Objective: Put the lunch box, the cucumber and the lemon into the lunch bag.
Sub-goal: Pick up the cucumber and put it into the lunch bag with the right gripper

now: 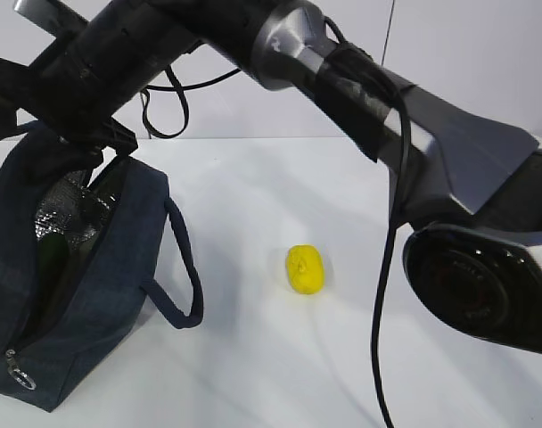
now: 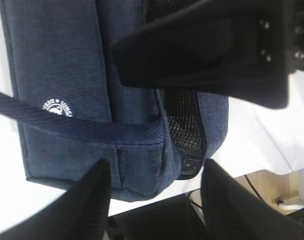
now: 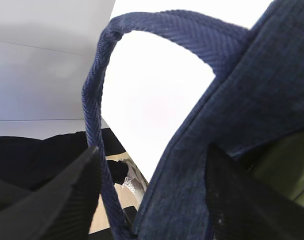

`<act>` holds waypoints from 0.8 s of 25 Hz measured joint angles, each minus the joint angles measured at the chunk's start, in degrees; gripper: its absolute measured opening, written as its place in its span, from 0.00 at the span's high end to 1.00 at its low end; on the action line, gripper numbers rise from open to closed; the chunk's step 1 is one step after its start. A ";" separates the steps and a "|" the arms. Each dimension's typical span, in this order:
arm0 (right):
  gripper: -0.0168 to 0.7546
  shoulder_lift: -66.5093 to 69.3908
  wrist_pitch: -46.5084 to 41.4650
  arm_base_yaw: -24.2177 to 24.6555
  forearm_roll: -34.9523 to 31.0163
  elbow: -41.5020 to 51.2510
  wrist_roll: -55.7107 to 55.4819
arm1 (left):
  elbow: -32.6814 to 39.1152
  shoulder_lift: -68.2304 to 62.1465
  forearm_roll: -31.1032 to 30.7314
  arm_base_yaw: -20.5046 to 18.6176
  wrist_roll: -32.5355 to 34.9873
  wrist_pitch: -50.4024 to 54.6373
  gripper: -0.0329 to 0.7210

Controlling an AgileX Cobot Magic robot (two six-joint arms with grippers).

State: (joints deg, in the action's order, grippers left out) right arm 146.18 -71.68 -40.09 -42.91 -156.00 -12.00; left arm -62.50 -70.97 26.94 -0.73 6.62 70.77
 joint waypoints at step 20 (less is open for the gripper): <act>0.37 0.00 0.23 0.00 -0.10 0.00 0.00 | 3.06 0.16 0.44 0.76 1.11 -0.33 0.43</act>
State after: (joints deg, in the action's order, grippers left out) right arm 146.18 -71.45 -40.09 -43.02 -156.00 -12.00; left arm -59.44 -70.81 27.38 0.04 7.73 70.44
